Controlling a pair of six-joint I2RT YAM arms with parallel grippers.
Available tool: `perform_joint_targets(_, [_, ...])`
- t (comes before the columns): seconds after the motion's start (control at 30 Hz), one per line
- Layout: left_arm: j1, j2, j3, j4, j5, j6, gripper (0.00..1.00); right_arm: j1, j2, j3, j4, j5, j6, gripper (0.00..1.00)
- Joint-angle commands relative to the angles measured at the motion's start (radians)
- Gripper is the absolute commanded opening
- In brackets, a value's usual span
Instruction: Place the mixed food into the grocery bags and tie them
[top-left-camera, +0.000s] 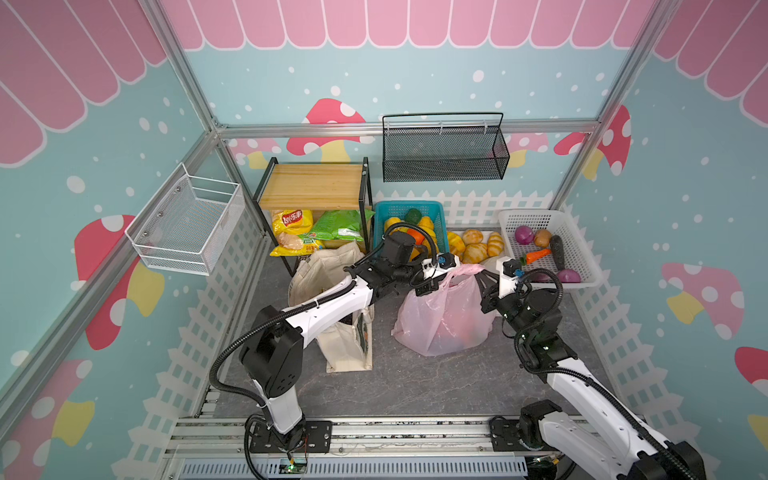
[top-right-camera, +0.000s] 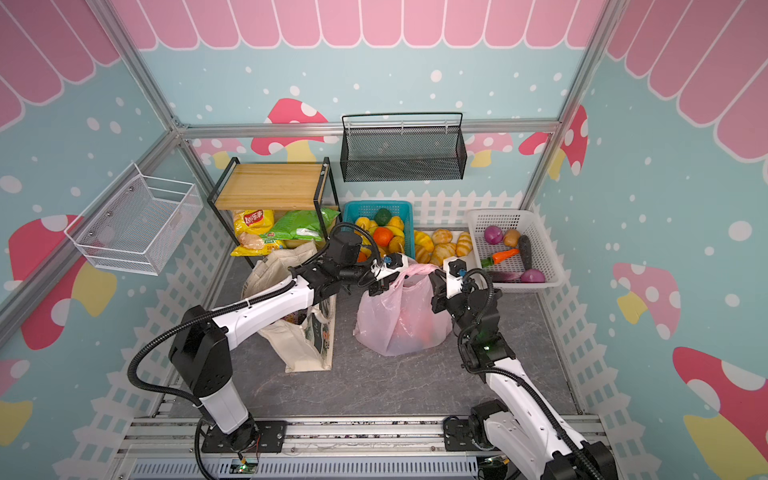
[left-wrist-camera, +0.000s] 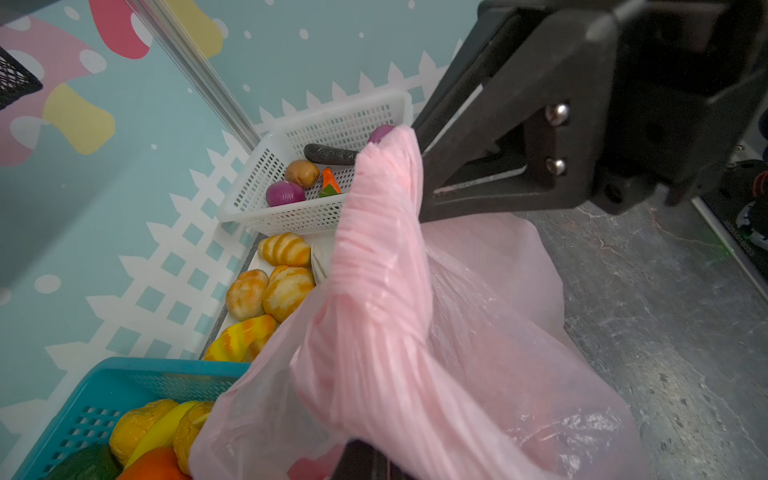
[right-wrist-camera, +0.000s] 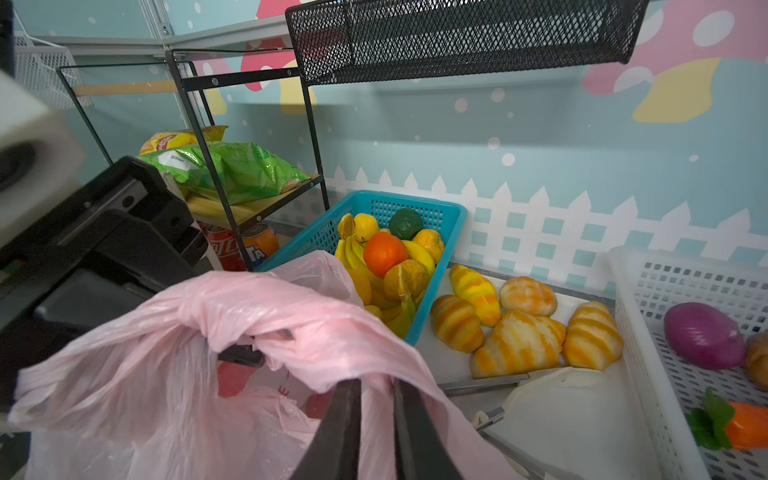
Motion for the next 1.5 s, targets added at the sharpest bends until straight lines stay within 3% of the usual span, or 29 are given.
perform_joint_targets(0.0, [-0.005, -0.029, -0.003, -0.007, 0.011, 0.020, 0.00, 0.002, -0.001, 0.036, 0.037, 0.015, -0.001, 0.11])
perform_joint_targets(0.2, [-0.005, -0.029, -0.003, -0.007, 0.010, 0.019, 0.00, 0.002, -0.006, 0.032, 0.024, 0.020, 0.004, 0.00])
perform_joint_targets(0.77, [0.012, -0.049, 0.006, 0.002, -0.057, -0.031, 0.00, -0.001, -0.083, 0.045, -0.273, -0.052, 0.083, 0.00])
perform_joint_targets(1.2, [0.034, -0.085, -0.011, 0.032, -0.112, -0.063, 0.00, -0.013, -0.123, 0.031, -0.415, -0.046, 0.088, 0.00])
perform_joint_targets(1.47, [0.045, -0.095, -0.012, 0.048, -0.127, -0.085, 0.00, -0.042, -0.162, 0.028, -0.490, -0.102, 0.096, 0.00])
